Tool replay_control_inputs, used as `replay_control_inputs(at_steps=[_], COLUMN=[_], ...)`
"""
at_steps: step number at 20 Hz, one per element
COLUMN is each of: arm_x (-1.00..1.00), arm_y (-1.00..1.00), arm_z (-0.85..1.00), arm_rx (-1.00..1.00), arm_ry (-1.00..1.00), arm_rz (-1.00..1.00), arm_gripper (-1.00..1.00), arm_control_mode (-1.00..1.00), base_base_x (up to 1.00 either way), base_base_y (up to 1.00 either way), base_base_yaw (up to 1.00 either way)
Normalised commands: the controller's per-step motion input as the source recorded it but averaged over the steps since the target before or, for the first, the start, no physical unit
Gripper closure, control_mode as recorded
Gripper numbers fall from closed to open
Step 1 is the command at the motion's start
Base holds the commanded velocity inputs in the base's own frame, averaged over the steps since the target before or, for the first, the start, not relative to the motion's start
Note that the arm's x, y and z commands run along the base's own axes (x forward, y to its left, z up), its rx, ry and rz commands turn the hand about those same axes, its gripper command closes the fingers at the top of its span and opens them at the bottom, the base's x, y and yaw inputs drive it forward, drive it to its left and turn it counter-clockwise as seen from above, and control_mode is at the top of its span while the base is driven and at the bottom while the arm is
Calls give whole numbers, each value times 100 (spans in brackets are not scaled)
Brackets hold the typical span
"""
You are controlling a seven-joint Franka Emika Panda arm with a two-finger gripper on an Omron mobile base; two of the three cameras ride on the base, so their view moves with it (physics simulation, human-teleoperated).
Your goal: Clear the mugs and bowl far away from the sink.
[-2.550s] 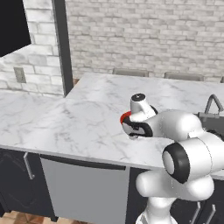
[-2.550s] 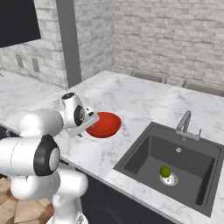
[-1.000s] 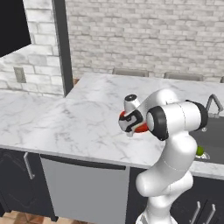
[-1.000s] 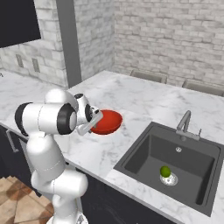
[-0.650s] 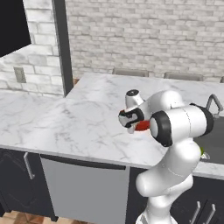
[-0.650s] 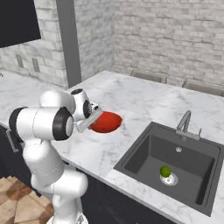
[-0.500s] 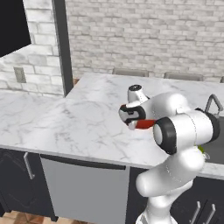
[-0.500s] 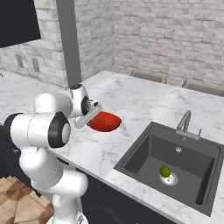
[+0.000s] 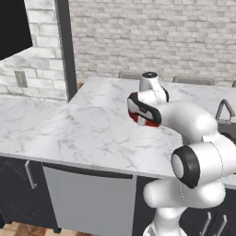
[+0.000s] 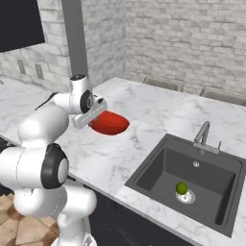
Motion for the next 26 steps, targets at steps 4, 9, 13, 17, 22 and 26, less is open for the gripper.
replay_control_inputs(at_steps=[4,9,13,17,22,26], arm_x=[-62,-81,-91,-94,0,0], arm_y=[-14,-6,-3,-1,0,0], arm_z=[54,50,33,2,0,0], arm_rx=[11,10,7,2,0,0], arm_ry=[-4,-11,-24,-24,0,0], arm_rz=[0,0,0,0,0,0], arm_gripper=[100,100,100,100,100,100], arm_control_mode=[-100,-100,-100,-100,100,100], base_base_x=[0,0,0,0,-66,-53], base_base_y=[0,0,0,0,0,-14], base_base_yaw=[0,0,0,0,0,0])
